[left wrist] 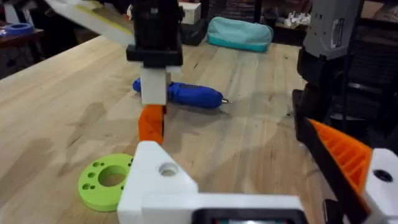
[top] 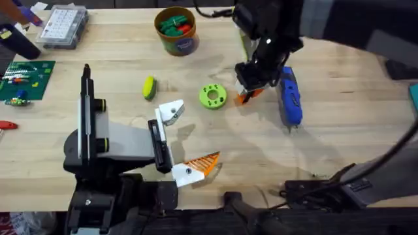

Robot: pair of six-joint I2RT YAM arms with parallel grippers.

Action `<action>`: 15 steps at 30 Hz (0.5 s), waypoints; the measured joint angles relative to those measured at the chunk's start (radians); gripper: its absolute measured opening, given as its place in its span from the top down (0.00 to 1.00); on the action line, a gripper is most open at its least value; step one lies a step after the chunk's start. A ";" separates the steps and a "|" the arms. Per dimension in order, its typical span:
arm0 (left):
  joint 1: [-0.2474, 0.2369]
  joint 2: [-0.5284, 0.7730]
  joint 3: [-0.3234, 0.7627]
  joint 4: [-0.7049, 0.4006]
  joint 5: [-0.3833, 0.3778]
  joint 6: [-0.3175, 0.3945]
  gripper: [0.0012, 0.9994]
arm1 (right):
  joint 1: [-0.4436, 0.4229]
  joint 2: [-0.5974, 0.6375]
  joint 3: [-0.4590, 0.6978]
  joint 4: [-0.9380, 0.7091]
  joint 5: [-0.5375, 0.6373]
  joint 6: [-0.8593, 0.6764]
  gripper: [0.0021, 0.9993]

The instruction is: Pick up the gripper from the table and insert it into the empty holder that is missing its gripper. Then pick up a screw, insert it into the mounting hole, and use the screwdriver to tighten it. Finally, clean up the table by picking up the vegetable and placing it into the bucket.

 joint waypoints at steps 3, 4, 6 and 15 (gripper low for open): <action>0.000 0.000 0.000 0.000 0.000 0.000 0.01 | 0.000 -0.041 0.029 -0.024 0.000 0.000 1.00; 0.000 0.000 0.000 0.000 0.000 0.000 0.01 | 0.000 -0.054 0.040 -0.029 0.000 0.000 1.00; 0.000 0.000 0.000 0.000 0.000 0.000 0.01 | 0.000 -0.081 0.057 -0.030 0.000 0.000 1.00; 0.000 0.000 0.000 0.000 0.000 0.000 0.01 | 0.000 -0.155 0.074 -0.029 0.000 0.000 1.00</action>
